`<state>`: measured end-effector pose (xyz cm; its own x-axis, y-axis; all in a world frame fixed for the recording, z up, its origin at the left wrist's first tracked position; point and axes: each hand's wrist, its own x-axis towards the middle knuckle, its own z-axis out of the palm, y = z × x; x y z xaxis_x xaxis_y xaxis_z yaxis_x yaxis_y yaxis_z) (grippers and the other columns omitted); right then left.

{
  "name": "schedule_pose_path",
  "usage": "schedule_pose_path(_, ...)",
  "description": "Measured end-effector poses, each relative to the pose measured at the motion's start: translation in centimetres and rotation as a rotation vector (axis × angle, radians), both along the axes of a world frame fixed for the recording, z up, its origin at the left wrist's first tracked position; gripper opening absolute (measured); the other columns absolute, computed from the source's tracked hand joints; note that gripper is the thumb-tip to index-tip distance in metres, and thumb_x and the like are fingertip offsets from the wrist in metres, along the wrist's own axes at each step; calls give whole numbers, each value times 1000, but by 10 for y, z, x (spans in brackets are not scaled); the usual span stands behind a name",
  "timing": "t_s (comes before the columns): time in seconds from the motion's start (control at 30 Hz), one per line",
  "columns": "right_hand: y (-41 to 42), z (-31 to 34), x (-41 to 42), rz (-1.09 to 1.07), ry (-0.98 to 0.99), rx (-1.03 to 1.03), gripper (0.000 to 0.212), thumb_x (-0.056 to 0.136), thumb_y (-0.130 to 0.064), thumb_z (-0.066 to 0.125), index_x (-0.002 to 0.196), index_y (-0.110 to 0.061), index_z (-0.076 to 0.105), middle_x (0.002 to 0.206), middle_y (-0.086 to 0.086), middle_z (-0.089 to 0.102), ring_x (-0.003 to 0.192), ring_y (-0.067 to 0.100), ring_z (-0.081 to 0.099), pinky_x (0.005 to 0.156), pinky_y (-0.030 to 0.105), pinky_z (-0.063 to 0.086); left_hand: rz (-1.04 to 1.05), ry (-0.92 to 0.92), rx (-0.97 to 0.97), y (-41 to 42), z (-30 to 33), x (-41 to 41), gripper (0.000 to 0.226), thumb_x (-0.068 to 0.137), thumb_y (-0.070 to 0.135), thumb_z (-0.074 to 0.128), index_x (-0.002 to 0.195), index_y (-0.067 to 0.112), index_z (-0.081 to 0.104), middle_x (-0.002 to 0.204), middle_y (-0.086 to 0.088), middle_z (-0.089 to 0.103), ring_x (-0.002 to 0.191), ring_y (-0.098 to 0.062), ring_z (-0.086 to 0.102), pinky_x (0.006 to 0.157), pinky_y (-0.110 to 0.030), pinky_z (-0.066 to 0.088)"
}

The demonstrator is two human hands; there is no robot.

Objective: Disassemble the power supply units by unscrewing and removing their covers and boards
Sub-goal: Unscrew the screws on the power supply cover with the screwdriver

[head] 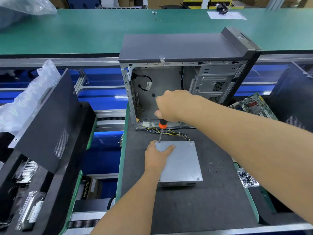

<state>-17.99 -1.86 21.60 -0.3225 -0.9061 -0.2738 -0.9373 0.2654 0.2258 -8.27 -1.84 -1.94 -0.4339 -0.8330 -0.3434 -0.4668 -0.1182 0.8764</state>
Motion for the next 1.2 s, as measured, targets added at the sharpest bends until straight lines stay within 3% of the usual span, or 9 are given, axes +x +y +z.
schedule_pose_path(0.1,1,-1,-5,-26,-204,29,29,97,-26,54,120,-14,42,102,10,53,84,28,53,71,42,50,7,8,2,0,-1,0,58,70,57,83,112,27,56,108,4,60,96,-15,62,74,-32,55)
schedule_pose_path(0.17,1,-3,-5,-57,-228,21,40,94,-40,61,116,-15,39,99,7,51,79,26,53,65,42,49,11,12,3,0,-2,0,57,69,57,83,110,27,56,107,4,61,95,-16,63,77,-35,57)
schedule_pose_path(0.27,3,1,-2,-62,40,67,55,97,-66,36,118,-16,49,87,4,41,74,26,46,52,35,33,13,13,8,0,-3,0,57,68,58,83,108,28,56,106,4,60,95,-17,63,79,-39,58)
schedule_pose_path(0.33,3,-1,-3,19,138,55,43,103,-54,31,105,-16,50,81,5,37,74,27,44,58,35,36,14,10,9,0,-3,0,56,68,59,83,107,29,57,105,4,60,93,-17,63,76,-39,59)
schedule_pose_path(0.5,6,-9,-17,27,-237,-37,23,94,-20,56,112,-19,41,100,4,50,87,28,48,66,39,42,14,12,-3,0,-3,0,53,68,58,83,103,28,57,103,4,62,89,-16,64,70,-35,58)
schedule_pose_path(0.67,7,-14,-12,-43,-183,-68,48,95,-60,48,105,-15,34,78,3,35,78,27,47,52,34,32,18,26,17,1,-2,0,52,70,54,84,104,27,58,104,3,65,89,-15,66,74,-38,59)
schedule_pose_path(0.77,7,-17,-6,113,17,-122,33,103,-41,43,115,-10,44,70,2,27,77,29,42,57,36,33,13,22,27,0,-1,0,57,70,54,84,110,23,58,107,1,65,94,-19,66,79,-41,59)
schedule_pose_path(1.03,4,-14,-8,90,-262,-130,35,81,-5,61,109,-23,51,91,1,43,80,26,53,52,28,34,17,26,22,0,-3,0,56,69,54,84,109,24,58,105,4,65,94,-17,66,83,-43,59)
schedule_pose_path(1.2,7,-10,-14,29,-246,-145,37,80,-42,77,102,-20,58,97,4,53,82,28,55,54,28,36,13,18,13,-1,-2,0,56,70,55,83,109,24,57,105,2,64,93,-18,65,81,-43,59)
